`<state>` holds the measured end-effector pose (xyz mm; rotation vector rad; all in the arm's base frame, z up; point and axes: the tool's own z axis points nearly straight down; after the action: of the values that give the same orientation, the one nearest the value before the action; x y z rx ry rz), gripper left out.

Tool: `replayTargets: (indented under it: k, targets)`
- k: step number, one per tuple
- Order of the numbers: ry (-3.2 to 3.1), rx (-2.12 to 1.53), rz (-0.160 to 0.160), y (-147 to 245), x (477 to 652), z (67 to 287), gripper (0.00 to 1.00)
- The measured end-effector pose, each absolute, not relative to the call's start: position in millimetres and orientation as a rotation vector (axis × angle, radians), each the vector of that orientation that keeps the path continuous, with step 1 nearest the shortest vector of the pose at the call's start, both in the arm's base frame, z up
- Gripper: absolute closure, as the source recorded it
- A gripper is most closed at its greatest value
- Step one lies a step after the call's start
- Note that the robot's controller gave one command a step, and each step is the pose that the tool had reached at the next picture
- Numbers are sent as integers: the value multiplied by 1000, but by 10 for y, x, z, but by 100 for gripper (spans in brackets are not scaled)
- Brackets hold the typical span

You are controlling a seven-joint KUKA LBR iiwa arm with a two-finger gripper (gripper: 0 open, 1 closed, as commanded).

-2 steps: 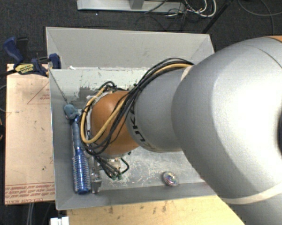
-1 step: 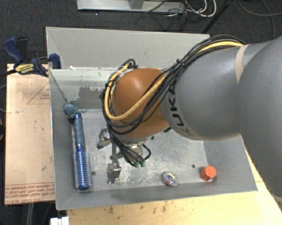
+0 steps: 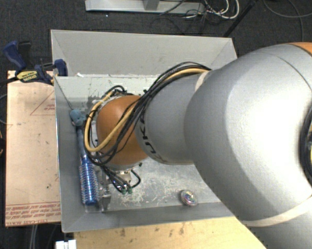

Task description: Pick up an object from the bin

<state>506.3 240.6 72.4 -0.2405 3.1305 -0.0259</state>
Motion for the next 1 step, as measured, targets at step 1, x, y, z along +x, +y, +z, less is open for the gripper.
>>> replayTargets:
  k: [1]
  targets:
    - [3079,-586,4,2535,5079,1619,0]
